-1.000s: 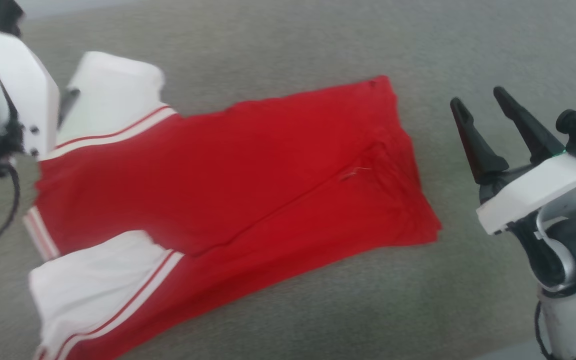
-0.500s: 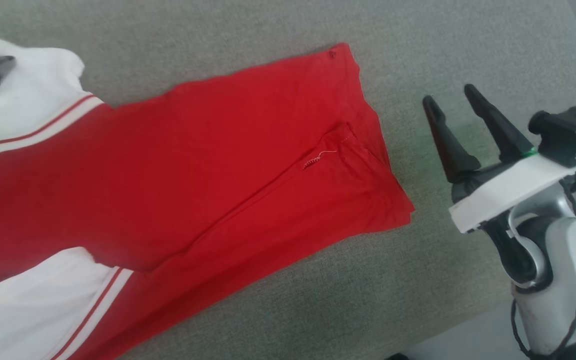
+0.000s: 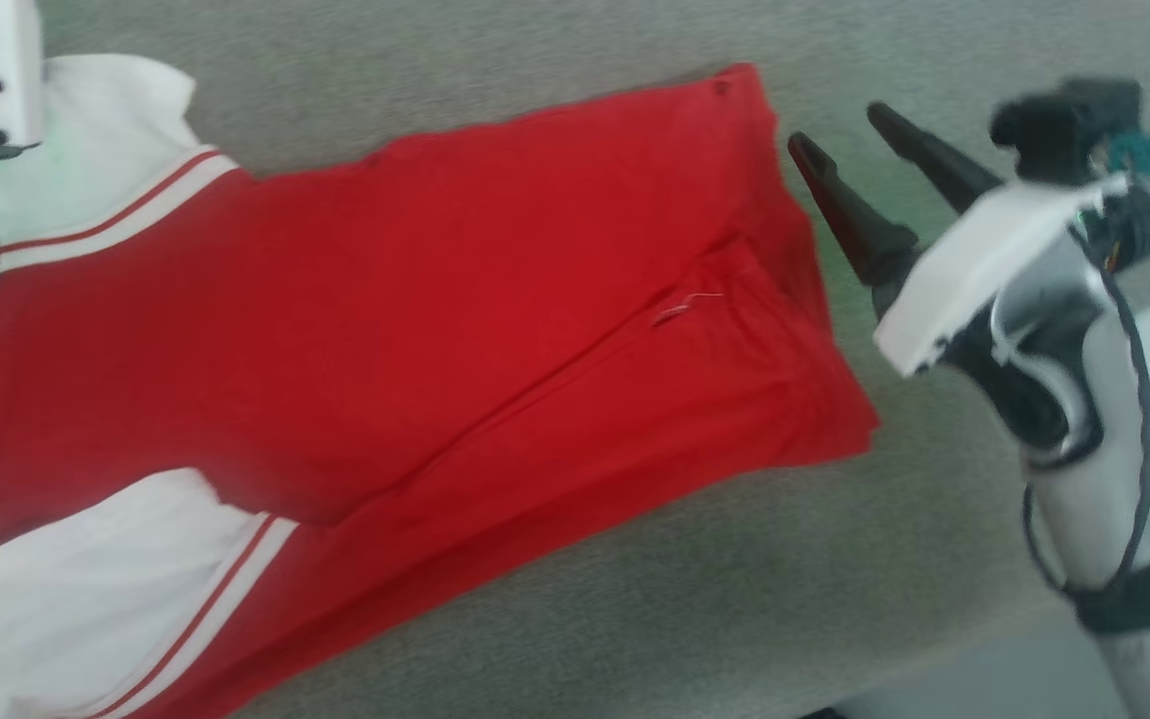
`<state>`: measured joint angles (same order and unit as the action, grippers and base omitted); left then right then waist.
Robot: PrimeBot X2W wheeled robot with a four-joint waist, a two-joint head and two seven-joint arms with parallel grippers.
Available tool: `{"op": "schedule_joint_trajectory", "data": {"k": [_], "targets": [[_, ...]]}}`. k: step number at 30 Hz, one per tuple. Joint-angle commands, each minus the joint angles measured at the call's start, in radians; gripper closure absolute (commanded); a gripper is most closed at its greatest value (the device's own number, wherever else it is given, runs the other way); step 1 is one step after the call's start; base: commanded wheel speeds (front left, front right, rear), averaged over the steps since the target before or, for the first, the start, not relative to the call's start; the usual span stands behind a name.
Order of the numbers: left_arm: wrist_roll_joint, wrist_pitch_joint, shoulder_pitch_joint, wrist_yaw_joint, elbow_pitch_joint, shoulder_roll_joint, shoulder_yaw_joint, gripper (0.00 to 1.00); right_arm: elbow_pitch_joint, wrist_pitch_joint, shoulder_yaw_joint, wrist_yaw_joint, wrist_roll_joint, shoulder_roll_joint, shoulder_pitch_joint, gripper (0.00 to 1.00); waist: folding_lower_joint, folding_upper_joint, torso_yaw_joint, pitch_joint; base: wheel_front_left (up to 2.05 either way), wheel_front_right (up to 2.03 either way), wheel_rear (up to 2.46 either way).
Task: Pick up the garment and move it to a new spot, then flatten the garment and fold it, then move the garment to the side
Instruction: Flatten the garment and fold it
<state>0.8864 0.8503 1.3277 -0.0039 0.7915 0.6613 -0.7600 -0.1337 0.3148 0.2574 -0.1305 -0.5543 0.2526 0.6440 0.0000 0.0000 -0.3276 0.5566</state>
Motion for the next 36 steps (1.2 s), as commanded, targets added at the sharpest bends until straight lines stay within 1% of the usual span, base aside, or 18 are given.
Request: {"op": "schedule_joint_trajectory", "data": {"k": [1,4,9,17,18,19,21,26,31,36], "targets": [[-0.001,0.009,-0.038,-0.004,0.031,-0.012,-0.023,1.0,-0.017,0.016,0.006,0.0,-0.004,0.007,0.028,0.0,0.0,0.0,0.02,0.006,0.0,0.0,0.0],[-0.006,-0.006,-0.016,-0.015,0.054,-0.046,-0.027,1.0,-0.087,0.073,0.038,0.0,-0.013,0.026,0.105,0.0,0.0,0.0,0.05,0.012,0.0,0.0,0.0],[-0.009,-0.039,0.013,-0.033,0.095,-0.091,-0.034,1.0,-0.206,0.19,0.103,0.0,-0.042,0.04,0.209,0.0,0.0,0.0,0.086,0.018,0.0,0.0,0.0],[-0.006,-0.091,0.043,-0.052,0.162,-0.143,-0.035,1.0,-0.356,0.423,0.214,0.0,-0.081,0.046,0.301,0.0,0.0,0.0,0.119,0.016,0.0,0.0,0.0],[-0.008,-0.099,0.045,-0.056,0.167,-0.149,-0.036,1.0,-0.364,0.442,0.225,0.0,-0.085,0.048,0.309,0.53,0.0,0.0,0.123,0.014,0.0,0.0,0.0],[-0.007,-0.108,0.048,-0.058,0.174,-0.154,-0.036,1.0,-0.37,0.461,0.235,-0.001,-0.088,0.053,0.317,1.0,0.0,0.0,0.127,0.012,0.0,0.0,0.0],[-0.008,-0.126,0.057,-0.06,0.186,-0.166,-0.034,1.0,-0.371,0.475,0.246,0.0,-0.092,0.066,0.328,1.0,0.0,0.0,0.136,0.005,0.0,0.0,0.0],[-0.012,-0.154,0.086,-0.072,0.204,-0.194,-0.037,1.0,-0.365,0.438,0.231,0.0,-0.076,0.098,0.353,1.0,0.0,0.0,0.163,-0.025,0.0,0.0,0.0],[-0.003,-0.129,0.101,-0.087,0.199,-0.216,-0.047,1.0,-0.336,0.409,0.221,0.0,-0.064,0.13,0.34,1.0,0.0,0.0,0.199,-0.071,0.0,0.0,0.0],[-0.015,-0.108,0.09,-0.093,0.166,-0.22,-0.07,1.0,-0.3,0.406,0.203,0.0,-0.067,0.165,0.301,1.0,0.0,0.0,0.232,-0.113,0.0,0.0,0.0]]}}
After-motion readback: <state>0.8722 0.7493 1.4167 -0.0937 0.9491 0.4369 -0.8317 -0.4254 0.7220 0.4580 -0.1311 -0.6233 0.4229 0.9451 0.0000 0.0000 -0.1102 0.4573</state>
